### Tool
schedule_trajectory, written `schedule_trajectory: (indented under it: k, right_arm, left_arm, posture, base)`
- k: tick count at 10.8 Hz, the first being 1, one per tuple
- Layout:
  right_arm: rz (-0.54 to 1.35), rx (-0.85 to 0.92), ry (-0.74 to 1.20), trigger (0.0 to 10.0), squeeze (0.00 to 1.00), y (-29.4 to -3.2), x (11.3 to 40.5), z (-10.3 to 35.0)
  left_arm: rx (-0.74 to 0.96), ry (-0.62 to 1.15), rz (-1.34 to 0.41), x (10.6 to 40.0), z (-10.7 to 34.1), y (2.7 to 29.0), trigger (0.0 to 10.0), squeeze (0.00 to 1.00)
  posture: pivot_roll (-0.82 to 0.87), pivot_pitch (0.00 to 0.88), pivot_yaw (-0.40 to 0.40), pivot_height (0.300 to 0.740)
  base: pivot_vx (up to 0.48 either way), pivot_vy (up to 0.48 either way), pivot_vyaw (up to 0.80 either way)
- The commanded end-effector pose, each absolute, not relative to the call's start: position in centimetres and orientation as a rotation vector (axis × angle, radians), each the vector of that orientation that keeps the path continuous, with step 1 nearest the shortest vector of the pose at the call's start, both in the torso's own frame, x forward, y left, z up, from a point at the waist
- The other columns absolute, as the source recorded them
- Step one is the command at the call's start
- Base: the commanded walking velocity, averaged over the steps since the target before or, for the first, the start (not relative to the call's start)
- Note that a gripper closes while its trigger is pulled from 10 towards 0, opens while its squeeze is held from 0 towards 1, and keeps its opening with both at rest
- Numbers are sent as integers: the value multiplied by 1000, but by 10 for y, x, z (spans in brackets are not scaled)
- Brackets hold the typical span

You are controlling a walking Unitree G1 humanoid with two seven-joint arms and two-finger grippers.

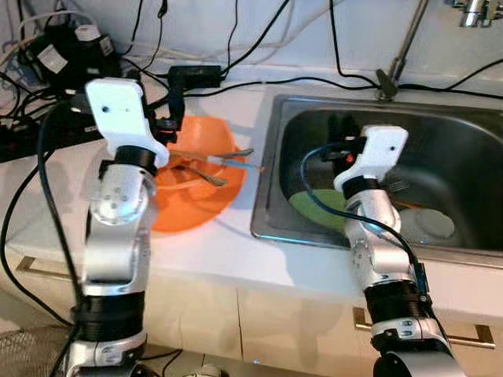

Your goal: Kitchen organization

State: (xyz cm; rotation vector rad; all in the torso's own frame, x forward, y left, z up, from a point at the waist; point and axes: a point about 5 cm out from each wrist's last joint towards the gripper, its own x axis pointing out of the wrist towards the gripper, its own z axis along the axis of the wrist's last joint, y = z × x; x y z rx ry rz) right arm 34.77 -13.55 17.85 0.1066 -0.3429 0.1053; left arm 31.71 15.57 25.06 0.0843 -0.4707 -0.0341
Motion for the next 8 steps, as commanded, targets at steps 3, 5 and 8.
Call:
schedule_trajectory:
  k: [3,5,8]
  right_arm:
    - [92,110,-392,10000,0,-134,344,185]
    - [92,105,-401,10000,0,-135,344,187]
    - [86,108,-405,10000,0,-135,344,187]
  left_arm:
    - [140,-522,-32,330,235,132,10000,0]
    - [120,-521,-35,331,228,126,10000,0]
    - [120,-550,-26,334,230,131,10000,0]
  posture:
    - [119,0,75,740]
    - [115,0,70,740]
    - [121,0,64,740]
  base:
    - [0,0,0]
    - [0,0,0]
    - [0,0,0]
